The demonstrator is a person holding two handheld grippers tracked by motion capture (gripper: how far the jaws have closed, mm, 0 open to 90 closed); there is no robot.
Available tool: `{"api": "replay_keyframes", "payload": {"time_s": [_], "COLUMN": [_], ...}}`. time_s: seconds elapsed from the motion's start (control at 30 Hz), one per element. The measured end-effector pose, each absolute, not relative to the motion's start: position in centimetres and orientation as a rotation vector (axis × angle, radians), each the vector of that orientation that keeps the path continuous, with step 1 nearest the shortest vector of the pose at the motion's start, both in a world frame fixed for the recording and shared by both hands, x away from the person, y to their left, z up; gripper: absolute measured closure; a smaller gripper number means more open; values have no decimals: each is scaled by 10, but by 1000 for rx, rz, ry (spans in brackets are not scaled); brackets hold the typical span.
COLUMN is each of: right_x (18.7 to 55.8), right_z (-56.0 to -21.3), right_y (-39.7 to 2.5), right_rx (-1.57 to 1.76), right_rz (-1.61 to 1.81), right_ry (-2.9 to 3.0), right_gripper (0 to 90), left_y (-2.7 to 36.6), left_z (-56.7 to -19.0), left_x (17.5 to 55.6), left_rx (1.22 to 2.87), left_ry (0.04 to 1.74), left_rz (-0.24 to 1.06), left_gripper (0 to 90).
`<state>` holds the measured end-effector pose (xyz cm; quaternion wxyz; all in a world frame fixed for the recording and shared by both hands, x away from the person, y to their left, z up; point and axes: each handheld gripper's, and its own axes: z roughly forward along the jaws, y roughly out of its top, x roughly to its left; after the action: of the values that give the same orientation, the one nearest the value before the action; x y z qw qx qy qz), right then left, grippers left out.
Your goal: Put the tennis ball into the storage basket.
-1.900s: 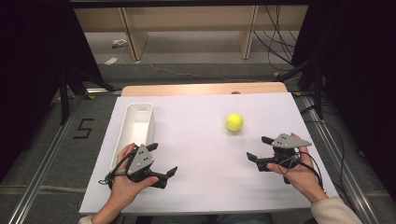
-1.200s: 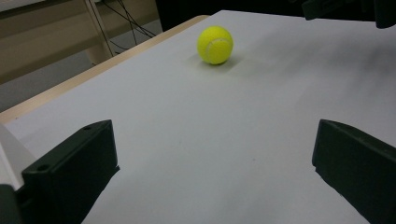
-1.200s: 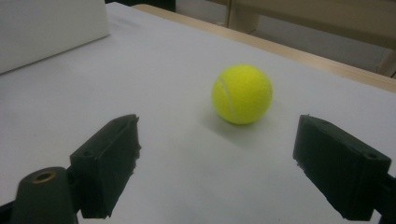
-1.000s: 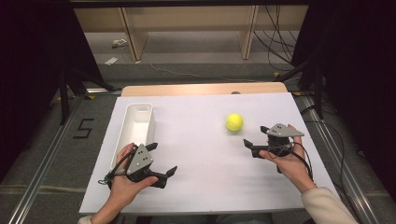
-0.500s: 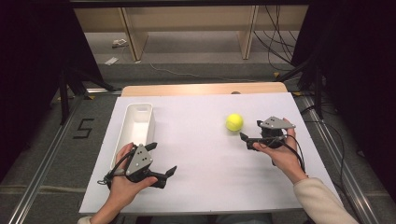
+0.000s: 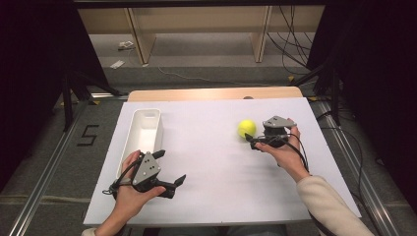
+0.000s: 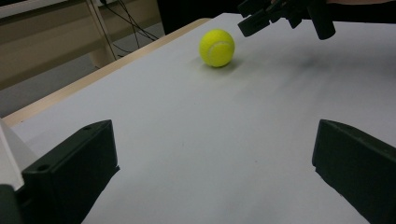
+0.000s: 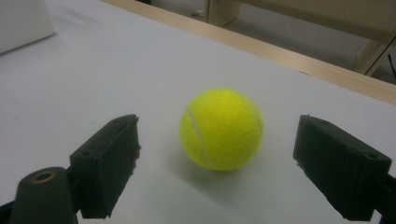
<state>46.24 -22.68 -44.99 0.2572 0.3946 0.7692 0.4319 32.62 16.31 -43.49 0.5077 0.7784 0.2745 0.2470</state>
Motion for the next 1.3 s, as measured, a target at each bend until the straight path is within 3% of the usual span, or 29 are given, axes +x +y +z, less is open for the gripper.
{"api": "replay_keyframes", "payload": {"time_s": [1.3], "right_x": [518], "right_z": [-484], "right_y": [-206], "right_rx": [1132], "right_rz": [1041], "right_ry": [2153], "right_gripper": [139], "left_y": [162], "left_z": [-435], "left_x": [324], "left_rx": [1888], "left_ry": [656], "left_rz": [595], "left_gripper": [0]}}
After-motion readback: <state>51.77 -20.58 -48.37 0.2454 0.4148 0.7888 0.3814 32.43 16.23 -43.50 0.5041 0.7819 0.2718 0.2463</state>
